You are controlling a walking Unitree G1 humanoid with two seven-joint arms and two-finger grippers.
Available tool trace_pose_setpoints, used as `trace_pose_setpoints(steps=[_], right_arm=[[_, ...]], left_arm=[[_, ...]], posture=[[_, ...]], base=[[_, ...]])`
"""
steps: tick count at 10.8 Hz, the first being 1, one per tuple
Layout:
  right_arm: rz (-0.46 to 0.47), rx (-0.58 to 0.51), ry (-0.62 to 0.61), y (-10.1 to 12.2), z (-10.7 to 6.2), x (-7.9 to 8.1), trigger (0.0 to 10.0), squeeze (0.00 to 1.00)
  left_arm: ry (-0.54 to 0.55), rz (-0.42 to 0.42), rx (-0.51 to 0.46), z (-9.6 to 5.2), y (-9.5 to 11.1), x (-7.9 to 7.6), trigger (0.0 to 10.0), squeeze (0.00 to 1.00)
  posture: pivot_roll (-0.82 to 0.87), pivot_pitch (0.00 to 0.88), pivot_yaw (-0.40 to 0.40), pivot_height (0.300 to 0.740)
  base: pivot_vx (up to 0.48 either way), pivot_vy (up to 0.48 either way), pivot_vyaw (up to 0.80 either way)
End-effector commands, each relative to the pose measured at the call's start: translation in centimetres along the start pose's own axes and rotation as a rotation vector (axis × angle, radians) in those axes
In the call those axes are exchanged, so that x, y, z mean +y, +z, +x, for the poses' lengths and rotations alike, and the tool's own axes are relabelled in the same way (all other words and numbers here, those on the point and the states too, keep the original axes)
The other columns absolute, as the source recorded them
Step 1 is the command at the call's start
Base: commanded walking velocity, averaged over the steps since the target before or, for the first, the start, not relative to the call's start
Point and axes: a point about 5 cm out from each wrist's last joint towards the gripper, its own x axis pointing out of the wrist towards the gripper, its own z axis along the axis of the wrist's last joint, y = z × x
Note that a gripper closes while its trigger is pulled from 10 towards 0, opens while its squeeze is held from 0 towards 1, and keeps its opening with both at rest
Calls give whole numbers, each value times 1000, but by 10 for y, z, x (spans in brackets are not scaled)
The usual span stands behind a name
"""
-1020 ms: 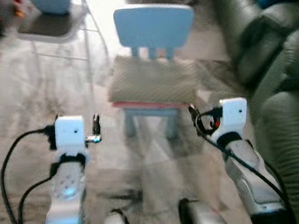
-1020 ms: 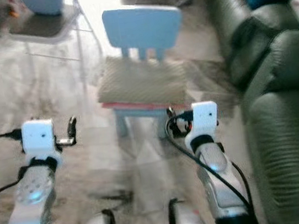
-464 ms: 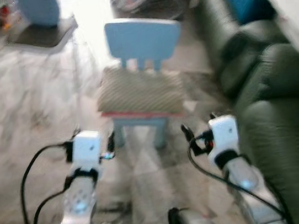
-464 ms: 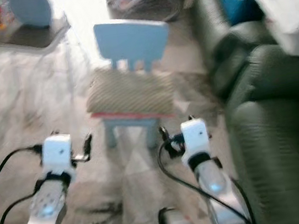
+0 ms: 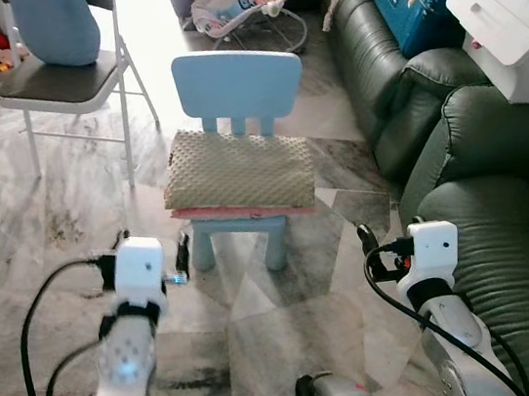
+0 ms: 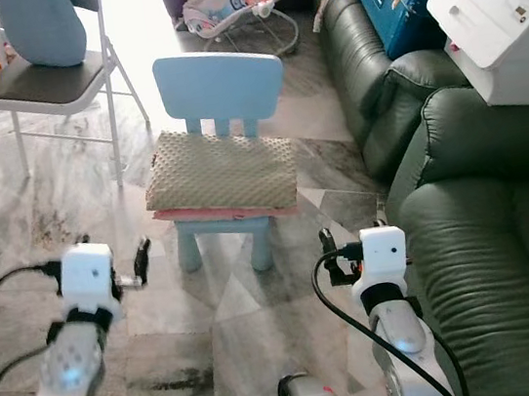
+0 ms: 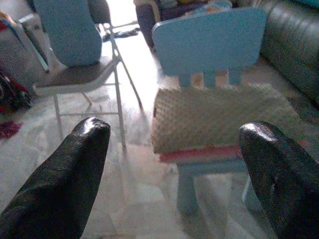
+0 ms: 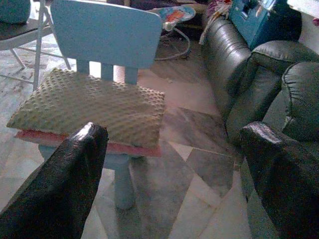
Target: Move the pillow to the sofa
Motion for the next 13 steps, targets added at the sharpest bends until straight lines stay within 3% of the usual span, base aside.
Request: trace_pose_setpoints(steps=[1, 2, 3, 5, 7, 9, 10, 11, 12, 13], right_arm=[[1, 0, -6, -2, 2, -3, 10000, 0], [67, -2, -43, -1, 6, -3, 10000, 0], [114, 4, -57, -1, 9, -1, 10000, 0], [91, -43, 43, 12, 18, 11, 10000, 0], [60, 2, 29, 19, 32, -4, 10000, 0], [-86, 50, 134, 26, 50, -1, 10000, 0], [23, 100, 74, 21, 57, 3, 10000, 0], [163, 57, 3, 17, 55, 7, 10000, 0], [66, 28, 1, 8, 43, 2, 10000, 0], [70, 51, -132, -8, 15, -24, 10000, 0]], left_arm=[[-10, 0, -12, 3, 1, -1, 10000, 0], [-27, 57, -33, 6, 2, -2, 10000, 0], [-23, 51, -26, 9, 2, -3, 10000, 0], [-134, 80, -76, 20, 15, -20, 10000, 0], [-188, 92, -65, 26, 15, -17, 10000, 0], [-261, 119, -66, 29, 12, -25, 10000, 0], [-255, 110, -84, 26, 13, -31, 10000, 0], [-179, 98, -87, 22, 10, -25, 10000, 0], [-135, 79, -75, 21, 7, -19, 10000, 0], [-97, 81, -70, 19, 5, -10, 10000, 0]], posture=[[-39, 94, -51, 740], [-42, 94, -36, 740], [-45, 98, -9, 740], [-63, 108, 57, 740], [-91, 142, 103, 740], [-106, 159, 57, 740], [-98, 136, -1, 740], [-66, 106, -16, 740], [-55, 100, -10, 740], [-63, 100, -18, 740]], base=[[300, 0, -469], [0, 0, 0], [0, 0, 0], [0, 0, 0], [0, 0, 0], [0, 0, 0], [0, 0, 0], [0, 0, 0], [0, 0, 0], [0, 0, 0]])
